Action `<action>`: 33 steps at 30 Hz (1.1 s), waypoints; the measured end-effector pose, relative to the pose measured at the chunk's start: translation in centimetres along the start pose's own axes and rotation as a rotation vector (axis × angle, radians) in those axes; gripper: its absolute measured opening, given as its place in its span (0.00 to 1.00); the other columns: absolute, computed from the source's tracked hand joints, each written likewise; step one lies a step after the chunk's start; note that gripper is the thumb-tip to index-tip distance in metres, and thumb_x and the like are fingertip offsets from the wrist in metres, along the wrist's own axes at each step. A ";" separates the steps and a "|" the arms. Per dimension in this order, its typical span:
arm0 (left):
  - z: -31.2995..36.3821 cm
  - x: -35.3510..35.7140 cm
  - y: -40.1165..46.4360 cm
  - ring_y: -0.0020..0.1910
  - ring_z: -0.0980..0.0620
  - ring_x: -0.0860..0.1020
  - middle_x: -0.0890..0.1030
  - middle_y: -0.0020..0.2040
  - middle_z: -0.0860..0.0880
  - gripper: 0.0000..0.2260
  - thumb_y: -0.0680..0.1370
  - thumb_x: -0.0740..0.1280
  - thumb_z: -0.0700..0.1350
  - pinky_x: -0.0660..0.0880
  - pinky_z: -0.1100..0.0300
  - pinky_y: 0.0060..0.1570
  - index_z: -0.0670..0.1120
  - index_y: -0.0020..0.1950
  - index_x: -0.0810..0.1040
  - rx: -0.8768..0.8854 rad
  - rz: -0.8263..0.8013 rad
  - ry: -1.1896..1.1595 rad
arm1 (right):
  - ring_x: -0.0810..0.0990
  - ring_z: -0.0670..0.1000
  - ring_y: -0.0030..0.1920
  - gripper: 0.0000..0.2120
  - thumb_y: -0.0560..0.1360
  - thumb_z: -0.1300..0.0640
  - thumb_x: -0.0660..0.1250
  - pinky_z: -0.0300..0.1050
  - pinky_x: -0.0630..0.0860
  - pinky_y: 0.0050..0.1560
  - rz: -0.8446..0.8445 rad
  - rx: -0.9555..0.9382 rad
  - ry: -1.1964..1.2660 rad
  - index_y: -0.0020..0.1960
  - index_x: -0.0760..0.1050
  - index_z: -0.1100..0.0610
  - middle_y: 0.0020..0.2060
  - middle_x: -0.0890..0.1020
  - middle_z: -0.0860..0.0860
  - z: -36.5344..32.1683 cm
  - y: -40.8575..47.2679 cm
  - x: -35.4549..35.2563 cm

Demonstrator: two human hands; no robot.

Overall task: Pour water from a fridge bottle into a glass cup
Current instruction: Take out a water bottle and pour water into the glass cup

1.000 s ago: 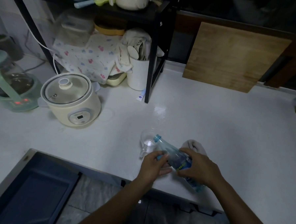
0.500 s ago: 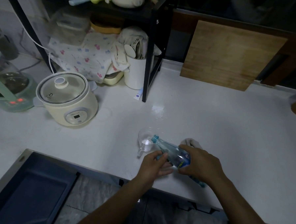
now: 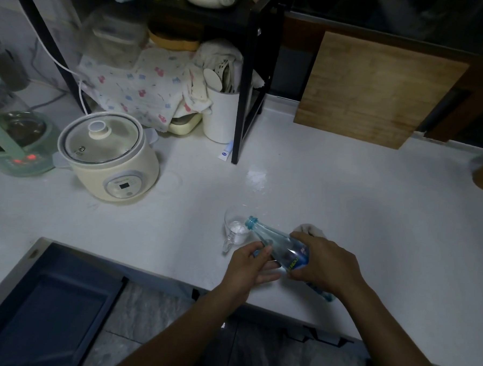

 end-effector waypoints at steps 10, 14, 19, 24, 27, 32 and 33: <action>0.2 0.1 0.1 0.50 0.47 0.88 0.86 0.56 0.41 0.08 0.83 0.65 0.44 0.85 0.52 0.47 0.44 0.61 0.78 0.000 -0.010 0.009 | 0.78 0.45 0.49 0.36 0.63 0.35 0.74 0.37 0.65 0.33 0.014 -0.035 -0.037 0.68 0.66 0.35 0.60 0.78 0.40 -0.3 0.4 0.0; 0.1 -0.1 0.1 0.52 0.45 0.87 0.85 0.57 0.40 0.09 0.83 0.66 0.45 0.85 0.49 0.49 0.44 0.62 0.78 -0.001 -0.006 0.022 | 0.77 0.45 0.48 0.35 0.64 0.37 0.74 0.37 0.65 0.34 0.011 -0.035 -0.032 0.68 0.66 0.34 0.59 0.78 0.41 -0.3 0.5 0.0; -0.1 -0.4 0.4 0.55 0.44 0.86 0.85 0.58 0.40 0.11 0.83 0.67 0.45 0.85 0.47 0.50 0.43 0.64 0.78 0.000 -0.001 0.019 | 0.76 0.44 0.46 0.35 0.64 0.37 0.74 0.35 0.62 0.32 0.015 -0.041 -0.044 0.68 0.66 0.34 0.58 0.78 0.41 -0.3 0.6 0.2; -0.4 -0.8 0.6 0.55 0.43 0.86 0.85 0.58 0.39 0.13 0.82 0.68 0.45 0.85 0.49 0.48 0.43 0.66 0.78 -0.001 0.006 0.001 | 0.78 0.45 0.48 0.36 0.64 0.37 0.74 0.40 0.73 0.39 0.031 -0.037 -0.005 0.69 0.65 0.34 0.59 0.78 0.40 0.3 0.7 0.8; -0.7 -1.1 0.9 0.54 0.43 0.86 0.85 0.57 0.39 0.14 0.81 0.69 0.44 0.85 0.49 0.47 0.42 0.66 0.79 -0.006 0.022 -0.019 | 0.78 0.46 0.50 0.38 0.64 0.37 0.75 0.42 0.74 0.42 0.026 -0.030 0.022 0.71 0.64 0.34 0.61 0.77 0.41 0.5 0.7 1.0; -0.9 -1.1 1.1 0.53 0.44 0.86 0.86 0.56 0.39 0.12 0.81 0.69 0.44 0.85 0.50 0.46 0.43 0.64 0.80 -0.006 0.028 -0.035 | 0.78 0.47 0.49 0.38 0.64 0.36 0.75 0.40 0.69 0.37 0.031 -0.033 -0.011 0.70 0.64 0.33 0.60 0.77 0.41 0.4 0.9 1.0; -0.9 -1.1 1.1 0.52 0.45 0.86 0.86 0.56 0.40 0.11 0.81 0.69 0.44 0.85 0.50 0.46 0.44 0.63 0.80 -0.004 0.026 -0.037 | 0.78 0.46 0.48 0.37 0.64 0.36 0.75 0.40 0.68 0.36 0.035 -0.039 -0.018 0.70 0.64 0.33 0.60 0.78 0.40 0.4 1.0 0.9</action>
Point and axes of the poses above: each hand's wrist, its own y-axis towards the middle knuckle, its own x-axis out of the palm, z = x × y, the point moved 9 cm from there along y, towards the middle knuckle
